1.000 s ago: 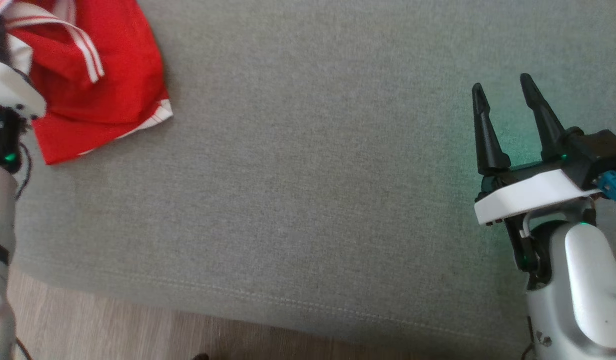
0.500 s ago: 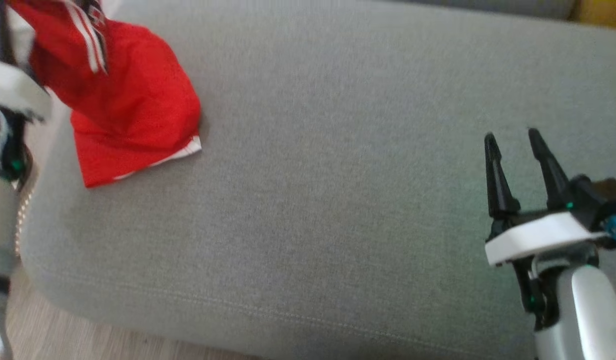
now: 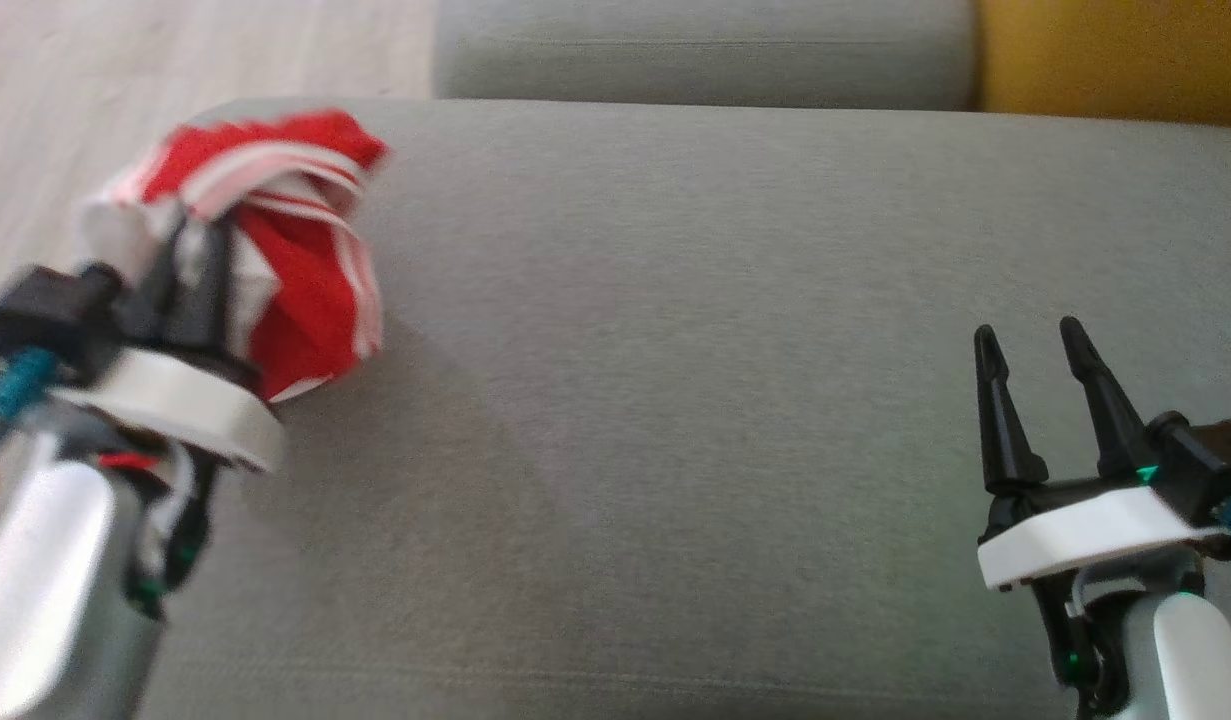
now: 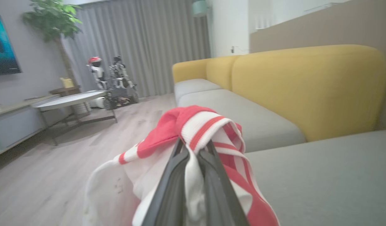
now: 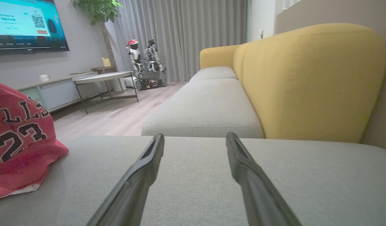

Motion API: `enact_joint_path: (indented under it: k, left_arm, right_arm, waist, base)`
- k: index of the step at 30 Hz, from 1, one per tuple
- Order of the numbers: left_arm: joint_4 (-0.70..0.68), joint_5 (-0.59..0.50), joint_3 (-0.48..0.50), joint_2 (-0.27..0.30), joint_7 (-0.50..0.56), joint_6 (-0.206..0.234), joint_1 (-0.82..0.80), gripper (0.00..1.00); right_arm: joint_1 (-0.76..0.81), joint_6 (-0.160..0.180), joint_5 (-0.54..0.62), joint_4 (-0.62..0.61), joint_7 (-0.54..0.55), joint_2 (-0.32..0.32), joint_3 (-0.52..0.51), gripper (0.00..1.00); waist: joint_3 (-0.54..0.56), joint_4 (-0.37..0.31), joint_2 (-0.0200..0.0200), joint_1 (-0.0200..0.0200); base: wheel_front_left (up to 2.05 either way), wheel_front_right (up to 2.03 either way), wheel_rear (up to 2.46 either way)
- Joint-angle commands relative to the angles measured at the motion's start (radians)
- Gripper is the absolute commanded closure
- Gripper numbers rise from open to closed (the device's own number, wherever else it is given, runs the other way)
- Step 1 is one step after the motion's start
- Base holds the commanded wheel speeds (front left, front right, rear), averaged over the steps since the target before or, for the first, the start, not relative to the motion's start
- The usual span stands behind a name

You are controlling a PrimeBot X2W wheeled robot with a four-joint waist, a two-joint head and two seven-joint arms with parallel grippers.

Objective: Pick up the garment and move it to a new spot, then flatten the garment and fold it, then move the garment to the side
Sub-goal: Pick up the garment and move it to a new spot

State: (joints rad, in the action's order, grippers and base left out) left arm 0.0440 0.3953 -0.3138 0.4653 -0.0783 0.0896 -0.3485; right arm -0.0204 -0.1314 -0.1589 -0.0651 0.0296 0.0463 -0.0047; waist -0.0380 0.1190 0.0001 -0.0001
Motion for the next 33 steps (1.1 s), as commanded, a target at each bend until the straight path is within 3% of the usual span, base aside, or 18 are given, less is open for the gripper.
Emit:
enact_joint_path:
  k: [1,6,19,24,33]
  left_arm:
    - [-0.072,-0.012,0.029,0.027,0.017,0.010,-0.043,1.00]
    - [-0.120,-0.002,-0.047,-0.042,0.065,0.010,-0.035,1.00]
    - [0.058,-0.028,-0.220,-0.211,0.079,-0.089,-0.269,1.00]
    - [0.193,-0.041,-0.289,-0.242,0.125,-0.136,-0.320,1.00]
    - [0.409,-0.023,-0.348,-0.284,0.099,-0.186,-0.359,1.00]
  right_arm:
    - [-0.012,0.001,-0.012,-0.045,0.006,0.004,0.025,0.00]
    - [-0.023,0.001,-0.024,-0.071,0.010,0.004,0.040,0.00]
    - [-0.082,0.001,-0.065,-0.082,-0.030,0.004,0.089,0.00]
    - [-0.098,0.001,-0.086,-0.070,-0.056,0.004,0.107,0.00]
    - [-0.125,0.001,-0.102,-0.035,-0.093,0.004,0.124,0.00]
  waist:
    - [0.005,-0.057,-0.0001,0.0001]
    - [-0.042,-0.158,-0.0001,0.0001]
    - [-0.210,-0.404,-0.0001,0.0001]
    - [-0.263,-0.451,-0.0001,0.0001]
    - [-0.297,-0.475,-0.0001,0.0001]
  base:
    - [0.00,0.00,0.00]
    - [0.00,0.00,0.00]
    - [0.00,0.00,0.00]
    - [0.00,0.00,0.00]
    - [0.00,0.00,0.00]
